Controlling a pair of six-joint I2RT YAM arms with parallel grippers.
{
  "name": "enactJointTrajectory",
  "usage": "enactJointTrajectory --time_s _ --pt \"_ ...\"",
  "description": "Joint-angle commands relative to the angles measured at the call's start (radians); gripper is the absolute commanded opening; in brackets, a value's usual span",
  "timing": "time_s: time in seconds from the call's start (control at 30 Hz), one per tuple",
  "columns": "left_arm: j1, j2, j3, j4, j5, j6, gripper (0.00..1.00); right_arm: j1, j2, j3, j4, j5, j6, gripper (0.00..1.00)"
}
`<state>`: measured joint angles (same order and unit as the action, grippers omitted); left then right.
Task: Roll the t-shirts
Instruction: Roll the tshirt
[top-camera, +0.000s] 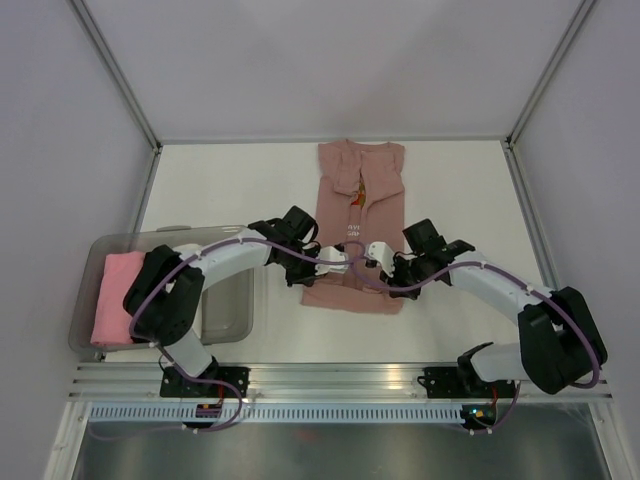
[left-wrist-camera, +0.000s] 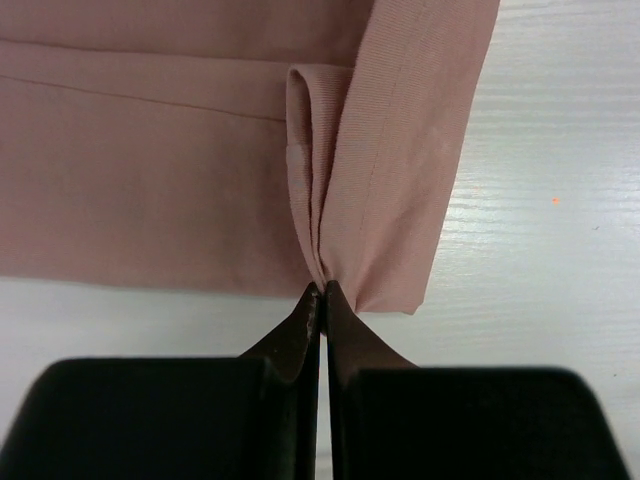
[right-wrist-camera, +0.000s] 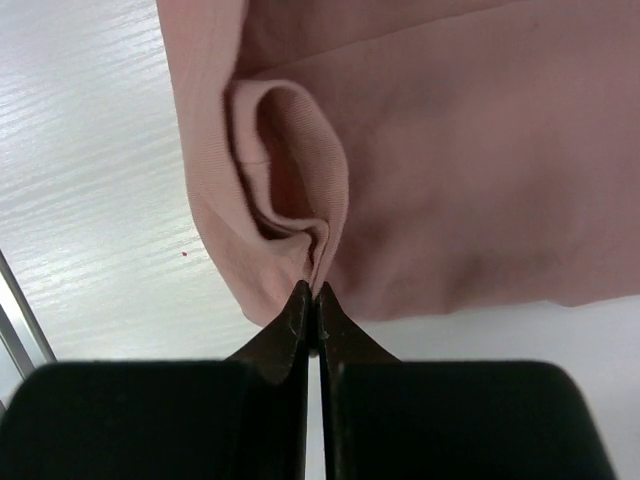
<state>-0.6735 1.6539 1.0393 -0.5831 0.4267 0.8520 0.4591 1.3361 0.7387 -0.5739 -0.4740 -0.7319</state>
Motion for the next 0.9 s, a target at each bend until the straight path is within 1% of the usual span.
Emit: enactJointTrajectory --time_s 0.0,0.1,0.2,0.23,0.3,0.4,0.43,0.53,0.57,0.63,0.67,0.73,0.77,0.83,0.87 --pt "0.018 0.029 0.042 -0.012 0.043 0.061 0.02 -0.028 0.026 0.031 0.043 -0.041 0.031 0.05" --pt "0.031 0.055 0.056 -0.011 0.034 0.067 0.02 -0.045 0.035 0.027 0.063 0.0 0.055 0.07" --pt "0.041 0.079 0.07 -0.012 0.029 0.067 0.02 -0.066 0.037 0.03 0.097 -0.006 0.086 0.09" --pt "0.043 0.084 0.08 -0.014 0.029 0.065 0.02 -0.069 0.043 0.037 0.101 -0.011 0.097 0.13" --pt "0.045 0.095 0.087 -0.012 0.027 0.067 0.02 -0.073 0.063 0.053 0.109 -0.008 0.12 0.15" --pt "0.048 0.098 0.088 -0.014 0.027 0.067 0.02 -0.074 0.061 0.07 0.129 0.006 0.16 0.34" --pt "0.049 0.095 0.085 -0.014 0.027 0.065 0.02 -0.073 0.058 0.076 0.134 0.005 0.182 0.44" --pt "0.049 0.093 0.084 -0.014 0.027 0.061 0.02 -0.089 0.025 0.102 0.147 -0.011 0.245 0.53" --pt "0.049 0.096 0.082 -0.014 0.027 0.056 0.02 -0.108 0.005 0.105 0.17 -0.011 0.325 0.54" --pt "0.051 0.096 0.08 -0.014 0.026 0.044 0.02 -0.135 -0.015 0.108 0.212 -0.003 0.431 0.54" --pt "0.051 0.095 0.077 -0.014 0.026 0.041 0.02 -0.163 -0.029 0.108 0.215 -0.002 0.545 0.54" --pt "0.051 0.09 0.074 -0.014 0.021 0.038 0.02 -0.191 -0.031 0.113 0.197 0.032 0.682 0.5" --pt "0.051 0.09 0.074 -0.014 0.02 0.03 0.02 -0.209 -0.031 0.111 0.183 0.041 0.818 0.49" --pt "0.051 0.093 0.074 -0.014 0.014 0.021 0.02 -0.217 -0.041 0.082 0.142 0.035 0.899 0.48" --pt "0.051 0.095 0.076 -0.014 0.012 0.015 0.04 -0.217 -0.057 0.064 0.138 0.032 0.942 0.48"
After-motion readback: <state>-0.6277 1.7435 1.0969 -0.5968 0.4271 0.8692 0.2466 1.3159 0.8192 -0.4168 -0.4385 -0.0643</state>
